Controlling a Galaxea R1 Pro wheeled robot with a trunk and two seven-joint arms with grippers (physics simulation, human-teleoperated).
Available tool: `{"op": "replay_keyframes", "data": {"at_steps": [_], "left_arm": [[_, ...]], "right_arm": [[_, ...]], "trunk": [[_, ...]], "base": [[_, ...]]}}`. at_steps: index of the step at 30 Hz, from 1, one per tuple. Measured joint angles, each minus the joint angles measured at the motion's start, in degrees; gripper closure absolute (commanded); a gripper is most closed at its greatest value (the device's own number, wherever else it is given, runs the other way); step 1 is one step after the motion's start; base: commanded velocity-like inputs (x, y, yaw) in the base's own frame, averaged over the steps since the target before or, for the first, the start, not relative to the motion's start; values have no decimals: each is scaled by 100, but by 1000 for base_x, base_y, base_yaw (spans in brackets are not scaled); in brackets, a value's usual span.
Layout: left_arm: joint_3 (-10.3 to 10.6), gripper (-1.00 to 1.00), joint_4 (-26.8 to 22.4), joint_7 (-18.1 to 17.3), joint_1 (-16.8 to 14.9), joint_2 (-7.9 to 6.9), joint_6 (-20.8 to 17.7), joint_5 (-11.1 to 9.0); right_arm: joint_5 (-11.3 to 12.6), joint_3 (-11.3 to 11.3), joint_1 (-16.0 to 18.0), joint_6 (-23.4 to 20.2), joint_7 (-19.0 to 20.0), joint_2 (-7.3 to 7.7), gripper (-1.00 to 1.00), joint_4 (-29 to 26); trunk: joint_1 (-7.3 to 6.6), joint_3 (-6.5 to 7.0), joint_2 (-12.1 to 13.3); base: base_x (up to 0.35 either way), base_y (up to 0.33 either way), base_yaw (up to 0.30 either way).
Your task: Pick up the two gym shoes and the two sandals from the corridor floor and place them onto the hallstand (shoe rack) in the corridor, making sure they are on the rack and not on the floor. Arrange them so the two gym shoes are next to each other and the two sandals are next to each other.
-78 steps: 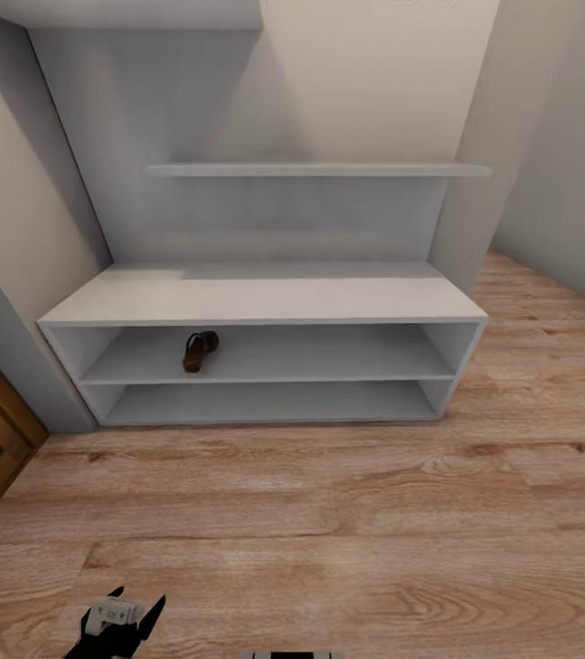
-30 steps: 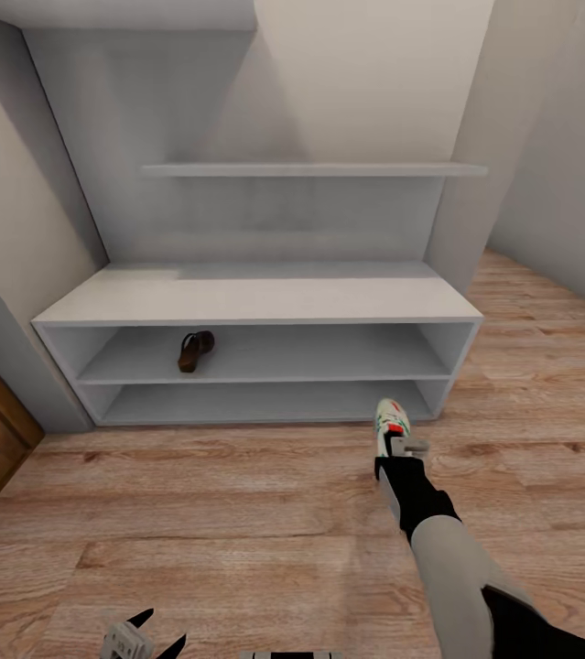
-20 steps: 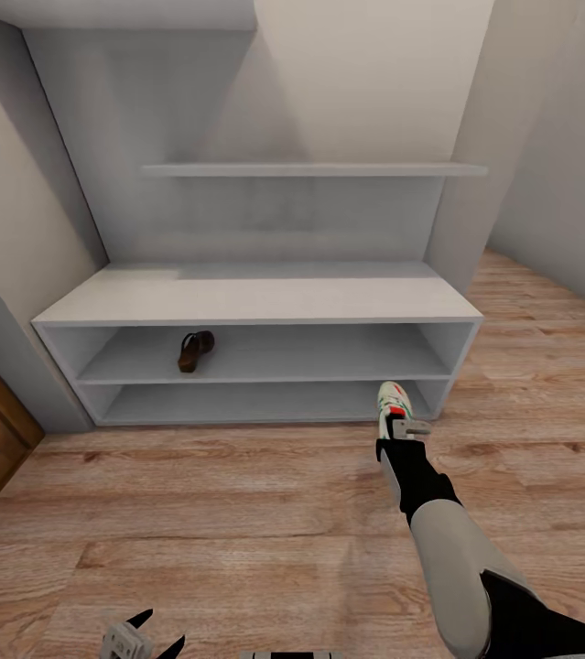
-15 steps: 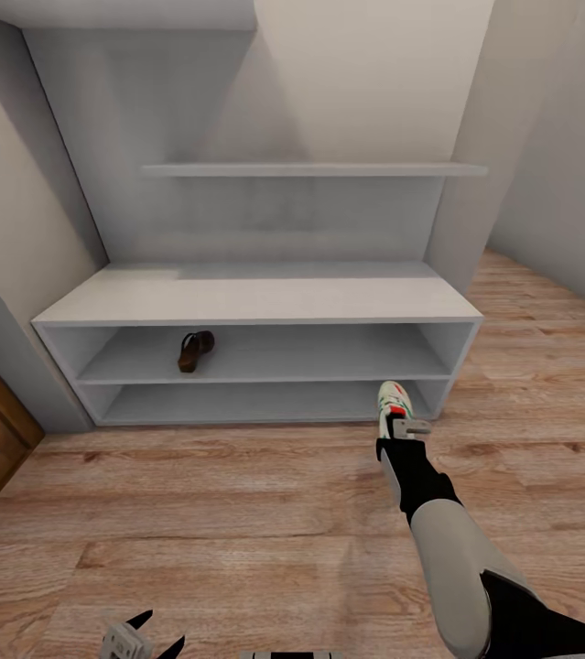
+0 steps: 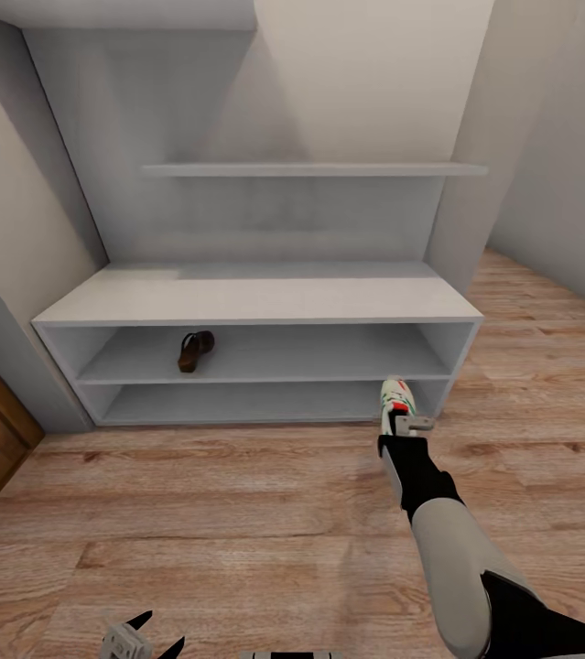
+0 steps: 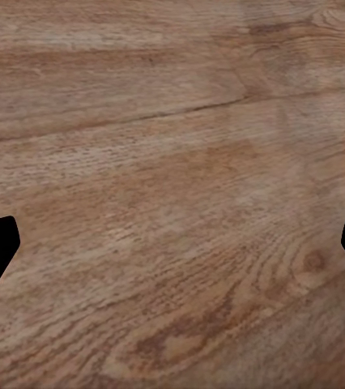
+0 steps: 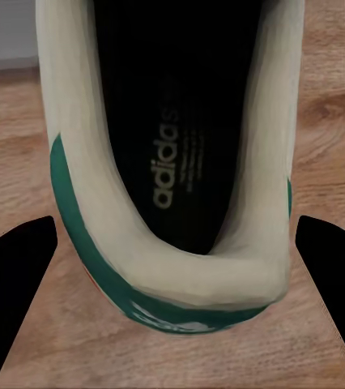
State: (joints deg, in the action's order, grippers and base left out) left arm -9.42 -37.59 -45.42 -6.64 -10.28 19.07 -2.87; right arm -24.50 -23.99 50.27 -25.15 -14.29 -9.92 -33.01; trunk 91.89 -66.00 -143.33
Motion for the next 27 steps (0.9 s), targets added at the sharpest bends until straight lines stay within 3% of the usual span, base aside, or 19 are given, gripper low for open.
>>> {"op": "replay_keyframes", "data": {"at_steps": [10,11,27], "left_arm": [[1,-100,0,0,0,0,0,0],[1,-100,0,0,0,0,0,0],[-8,-100,0,0,0,0,0,0]], "right_arm": [[4,-4,5,-25,-1,0,100,-330],[-20,-5,6,-29,0,0,100,-638],[19,2,5,-26,24,-1,100,-552]], "trunk": [[0,0,0],[0,0,0],[0,0,0]], "base": [[0,0,0],[0,0,0],[136,0,0]]}}
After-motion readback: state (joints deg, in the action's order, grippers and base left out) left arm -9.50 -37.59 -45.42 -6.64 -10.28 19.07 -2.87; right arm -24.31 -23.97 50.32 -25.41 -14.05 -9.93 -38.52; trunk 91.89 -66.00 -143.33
